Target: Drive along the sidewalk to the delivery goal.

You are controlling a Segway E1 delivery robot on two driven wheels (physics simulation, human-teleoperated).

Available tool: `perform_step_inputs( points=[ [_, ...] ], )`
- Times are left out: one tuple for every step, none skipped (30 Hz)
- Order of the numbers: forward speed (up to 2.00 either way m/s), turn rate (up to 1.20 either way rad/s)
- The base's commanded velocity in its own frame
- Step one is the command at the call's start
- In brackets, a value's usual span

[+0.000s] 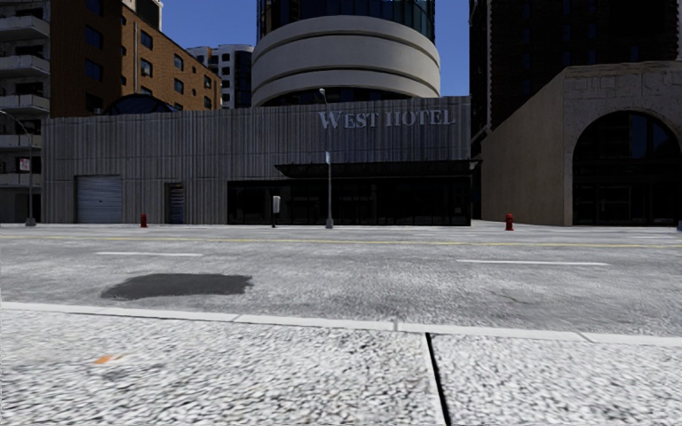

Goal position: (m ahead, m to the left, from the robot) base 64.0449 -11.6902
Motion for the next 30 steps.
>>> perform_step_inputs(
  points=[
    [0.67, -0.74],
    [0.71, -0.75],
    [0.71, -0.75],
    [0.72, -0.81],
    [0.72, -0.86],
    [0.73, -0.89],
    [0.73, -0.89],
    [0.74, -0.90],
    [0.79, -0.90],
    [0.82, -0.90],
    [0.86, -0.90],
    [0.86, -0.90],
    [0.90, -0.90],
    [0.93, -0.90],
    [0.95, -0.90],
    [0.97, -0.90],
    [0.97, -0.90],
    [0.98, -0.90],
    [0.99, -0.90],
    [0.99, -0.90],
    [0.99, -0.90],
    [1.00, -0.90],
    [1.03, -0.90],
    [1.05, -0.90],
    [1.08, -0.90],
    [1.08, -0.90],
    [1.11, -0.91],
    [1.13, -0.92],
    [1.13, -0.93],
    [1.14, -0.94]
  ],
)
